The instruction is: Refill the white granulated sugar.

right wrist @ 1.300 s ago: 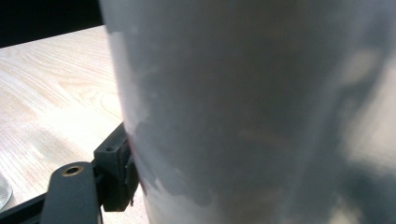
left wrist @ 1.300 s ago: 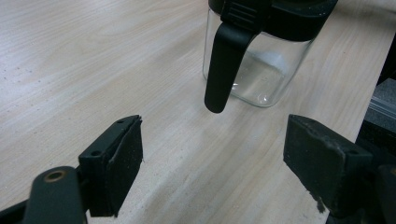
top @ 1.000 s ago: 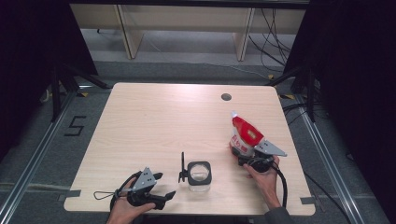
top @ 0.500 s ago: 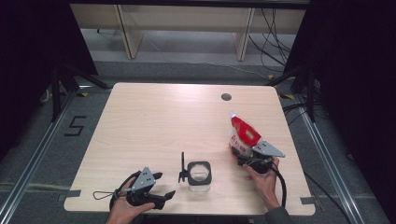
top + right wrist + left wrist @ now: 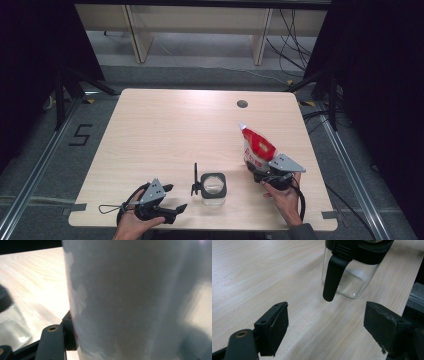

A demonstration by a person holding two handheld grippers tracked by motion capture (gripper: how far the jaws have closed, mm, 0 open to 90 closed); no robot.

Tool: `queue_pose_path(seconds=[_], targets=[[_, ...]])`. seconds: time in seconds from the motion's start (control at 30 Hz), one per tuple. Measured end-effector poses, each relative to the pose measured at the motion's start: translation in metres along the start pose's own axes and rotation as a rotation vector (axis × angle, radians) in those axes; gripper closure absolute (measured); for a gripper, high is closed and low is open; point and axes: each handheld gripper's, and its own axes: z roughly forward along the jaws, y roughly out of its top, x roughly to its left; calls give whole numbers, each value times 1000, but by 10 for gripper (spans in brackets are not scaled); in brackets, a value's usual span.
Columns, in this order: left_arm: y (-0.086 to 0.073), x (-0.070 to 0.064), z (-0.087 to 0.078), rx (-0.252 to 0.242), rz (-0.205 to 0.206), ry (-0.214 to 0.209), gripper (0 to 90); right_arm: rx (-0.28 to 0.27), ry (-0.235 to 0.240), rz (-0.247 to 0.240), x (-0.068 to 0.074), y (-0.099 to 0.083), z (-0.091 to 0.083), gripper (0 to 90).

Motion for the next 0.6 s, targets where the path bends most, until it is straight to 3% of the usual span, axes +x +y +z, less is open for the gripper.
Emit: queue_pose_path(seconds=[0.07,0.13,0.17,0.2,0.3,0.37,0.47,0.6], targets=[[-1,1,-1,28,11,19,193,-1,4,-63,5,7,-12,365],[-1,1,-1,20,6,15,193,9,0,-62,9,8,-17,365],[-1,4,-1,22,33,19,193,-2,12,-79,10,9,-21,366],[-2,2,0,22,6,18,193,14,4,-72,14,10,-28,365],[-1,3,-1,31,18,26,193,12,-21,-195,16,14,-41,366],[-1,4,-1,26,40,27,193,13,-37,-219,19,16,-51,366],[-1,3,0,25,8,41,192,18,-53,-260,22,17,-64,366],[-1,3,-1,33,20,41,190,54,-69,-296,25,15,-76,366]])
